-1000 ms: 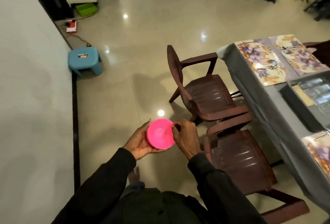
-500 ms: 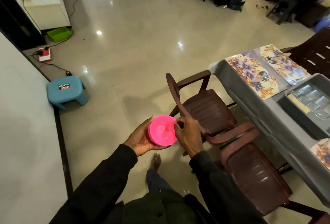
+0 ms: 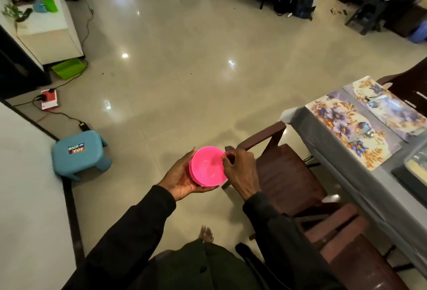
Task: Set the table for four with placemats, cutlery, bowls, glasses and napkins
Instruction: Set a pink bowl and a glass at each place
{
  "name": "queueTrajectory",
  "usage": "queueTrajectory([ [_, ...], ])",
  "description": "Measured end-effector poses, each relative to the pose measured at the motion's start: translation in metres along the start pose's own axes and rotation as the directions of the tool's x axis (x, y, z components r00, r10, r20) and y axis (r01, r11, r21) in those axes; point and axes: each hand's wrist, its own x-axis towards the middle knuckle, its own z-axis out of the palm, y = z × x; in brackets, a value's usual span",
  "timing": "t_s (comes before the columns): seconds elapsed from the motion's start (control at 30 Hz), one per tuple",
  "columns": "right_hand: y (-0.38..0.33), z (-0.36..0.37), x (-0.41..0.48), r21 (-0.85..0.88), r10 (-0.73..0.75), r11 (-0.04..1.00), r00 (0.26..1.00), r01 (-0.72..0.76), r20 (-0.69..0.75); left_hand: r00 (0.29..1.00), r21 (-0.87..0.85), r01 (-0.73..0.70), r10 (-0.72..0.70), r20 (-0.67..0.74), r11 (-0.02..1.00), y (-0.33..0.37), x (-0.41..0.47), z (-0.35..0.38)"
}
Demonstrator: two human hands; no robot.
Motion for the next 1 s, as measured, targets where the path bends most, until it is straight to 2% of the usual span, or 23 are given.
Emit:
queueTrajectory([
  [0.23,-0.015,0.016,0.091,-0.017,0.057,0.998,0.998,-0.057,0.016,0.999,-0.003,0.032,-0.032,0.004,0.999,0.081,0.058,0.012],
  [0.43,-0.023,0.043,0.17,-0.026,0.163,0.986,0.987,-0.162,0.015,0.992,0.042,0.126,-0.127,0.009,0.991,0.16,0.119,0.02],
  [0.57,-0.034,0.05,0.231,-0.042,0.225,0.973,0.974,-0.226,-0.028,0.987,0.125,0.156,-0.16,0.031,0.98,0.223,0.163,0.036],
  [0.77,-0.052,0.048,0.296,0.025,0.332,0.943,0.931,-0.332,-0.15,0.962,0.29,0.221,-0.258,0.095,0.931,0.301,0.217,0.068],
  [1.0,-0.029,0.036,0.346,0.047,0.454,0.889,0.861,-0.456,-0.229,0.918,0.381,0.312,-0.379,0.114,0.87,0.331,0.281,0.115],
])
